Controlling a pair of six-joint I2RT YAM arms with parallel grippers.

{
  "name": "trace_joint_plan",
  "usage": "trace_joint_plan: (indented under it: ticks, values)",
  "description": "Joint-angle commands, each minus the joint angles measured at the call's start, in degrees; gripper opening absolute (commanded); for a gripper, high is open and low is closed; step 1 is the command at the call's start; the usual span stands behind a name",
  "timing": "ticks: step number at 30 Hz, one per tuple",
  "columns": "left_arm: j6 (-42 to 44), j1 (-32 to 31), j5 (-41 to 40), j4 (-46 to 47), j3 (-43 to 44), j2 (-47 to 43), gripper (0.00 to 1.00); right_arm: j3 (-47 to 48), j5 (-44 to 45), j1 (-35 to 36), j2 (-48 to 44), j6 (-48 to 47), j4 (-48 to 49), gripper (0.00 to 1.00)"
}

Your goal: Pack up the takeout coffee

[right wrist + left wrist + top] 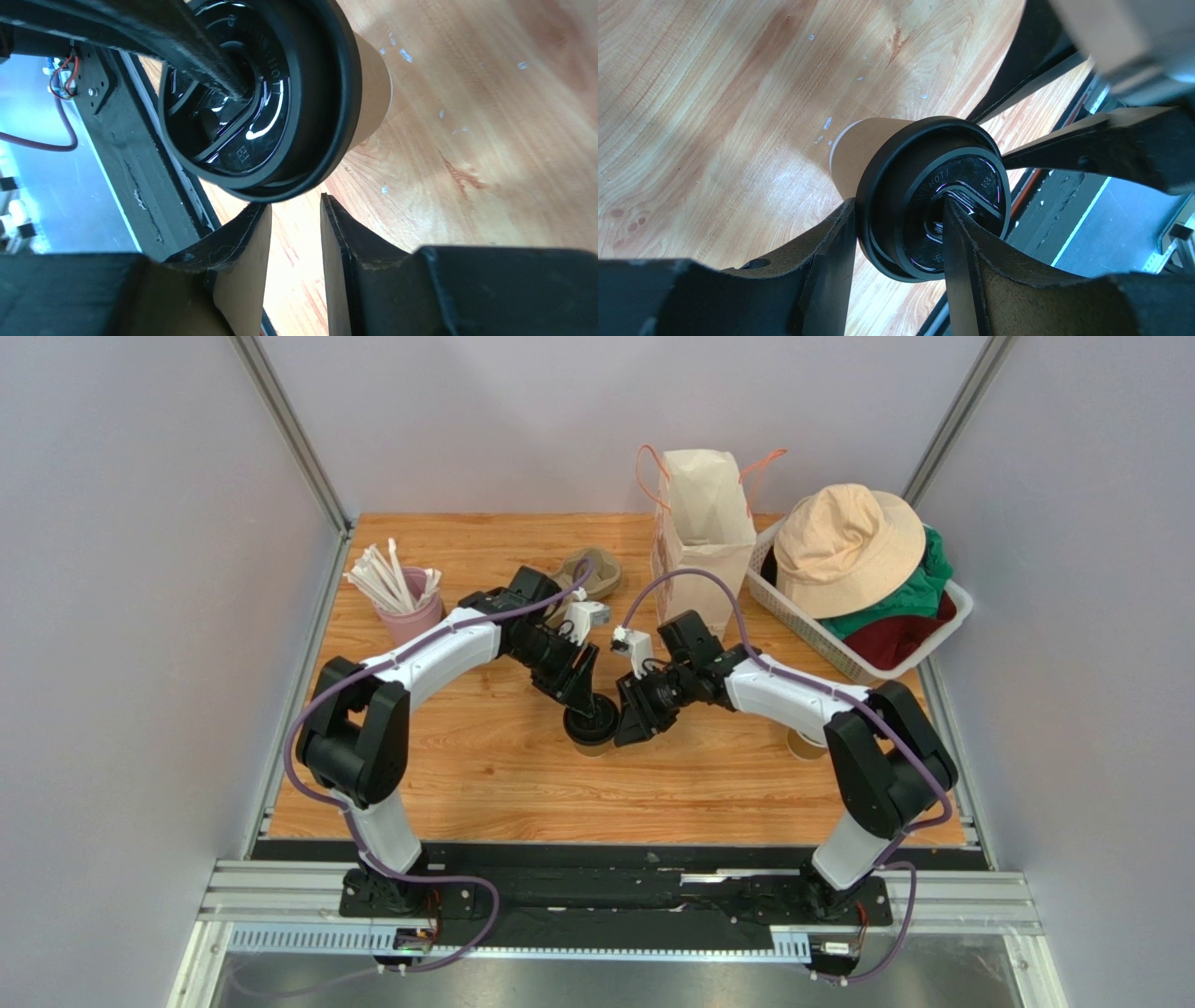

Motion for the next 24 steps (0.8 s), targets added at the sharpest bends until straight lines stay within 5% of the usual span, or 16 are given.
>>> trace_joint_plan:
  ticks: [1, 24]
  values:
    - [5.2, -0.1, -12.0, -2.6, -2.3, 3.1, 0.48, 3.9, -0.2, -0.1, -6.0, -3.9, 0.1, 0.37]
    - [9.7, 0.2, -4.5, -8.4, 7.6, 0.3, 0.78, 15.0, -3.0, -3.8, -11.0, -12.0, -11.9, 0.49]
